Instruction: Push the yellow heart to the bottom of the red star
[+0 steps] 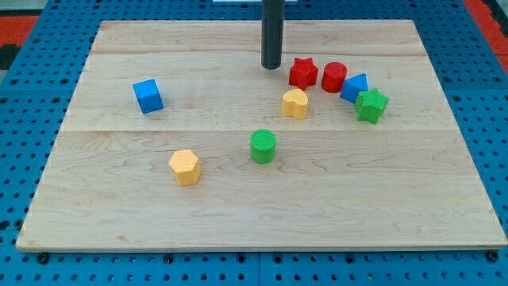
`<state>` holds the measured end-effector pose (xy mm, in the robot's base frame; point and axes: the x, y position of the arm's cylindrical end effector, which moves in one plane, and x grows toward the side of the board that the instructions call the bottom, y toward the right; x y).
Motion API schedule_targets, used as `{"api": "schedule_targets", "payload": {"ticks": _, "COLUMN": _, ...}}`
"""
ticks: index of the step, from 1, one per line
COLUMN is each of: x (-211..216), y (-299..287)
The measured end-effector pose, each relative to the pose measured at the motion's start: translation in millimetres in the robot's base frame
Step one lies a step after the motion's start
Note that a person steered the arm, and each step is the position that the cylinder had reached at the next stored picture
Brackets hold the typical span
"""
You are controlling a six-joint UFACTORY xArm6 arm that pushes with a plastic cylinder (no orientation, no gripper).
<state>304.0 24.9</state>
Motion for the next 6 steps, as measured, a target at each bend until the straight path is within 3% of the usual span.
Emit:
{"api": "schedule_targets", "payload": {"ticks": 3, "x": 9.9, "y": 9.0}}
{"api": "schedule_targets", "payload": {"ticks": 4, "x": 48.5, "y": 15.9}}
{"api": "schedule_targets", "payload": {"ticks": 5, "x": 72.7, "y": -36.6}}
{"api": "schedule_targets", "payload": {"ticks": 6, "x": 98.2, "y": -51.2}}
